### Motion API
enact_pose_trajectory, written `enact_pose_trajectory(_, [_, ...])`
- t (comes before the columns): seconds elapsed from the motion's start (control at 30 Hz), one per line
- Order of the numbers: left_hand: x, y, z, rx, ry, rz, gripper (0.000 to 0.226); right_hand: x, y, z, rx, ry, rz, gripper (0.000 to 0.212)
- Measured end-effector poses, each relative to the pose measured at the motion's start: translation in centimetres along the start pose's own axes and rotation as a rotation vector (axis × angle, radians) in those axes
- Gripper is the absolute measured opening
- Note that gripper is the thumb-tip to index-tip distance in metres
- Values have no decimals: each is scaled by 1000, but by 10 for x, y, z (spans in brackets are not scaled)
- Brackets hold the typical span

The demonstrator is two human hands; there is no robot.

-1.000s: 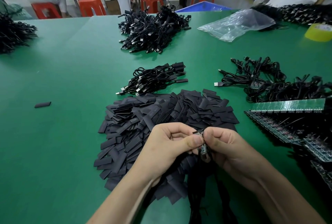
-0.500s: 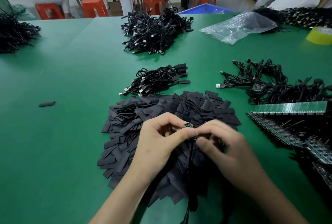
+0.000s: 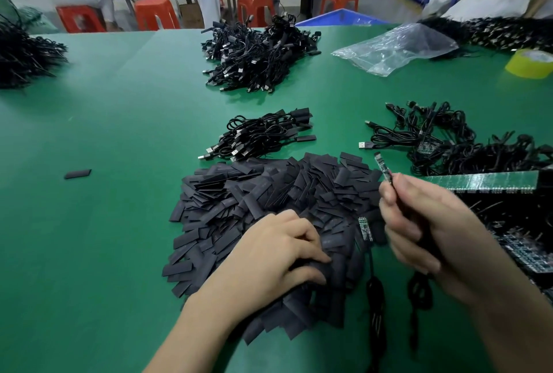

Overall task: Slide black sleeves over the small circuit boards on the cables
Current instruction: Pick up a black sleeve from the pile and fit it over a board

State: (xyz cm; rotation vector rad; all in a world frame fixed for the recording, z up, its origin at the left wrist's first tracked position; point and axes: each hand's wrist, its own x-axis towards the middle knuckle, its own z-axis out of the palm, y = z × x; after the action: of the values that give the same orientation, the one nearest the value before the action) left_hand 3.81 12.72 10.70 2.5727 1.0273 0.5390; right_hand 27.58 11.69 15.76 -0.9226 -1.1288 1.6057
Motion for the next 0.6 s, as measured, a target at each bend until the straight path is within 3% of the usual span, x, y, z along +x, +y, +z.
enact_pose_trajectory(0.1, [-1,-2,0,-4,53,8,22,7,1,-2,-463,53,-41,32])
enact_pose_trajectory(0.23, [-2,-4,2,-2,124,5,20,17,29,10,-873,89,-142,32])
enact_pose_trajectory(0.33, [-1,-3,5,-32,263,-75,20,19,47,14,-855,84,-174,36])
enact_pose_trajectory(0.6, [-1,3,15,-590,451,-331,14,16,64,16,-638,100,-166,34])
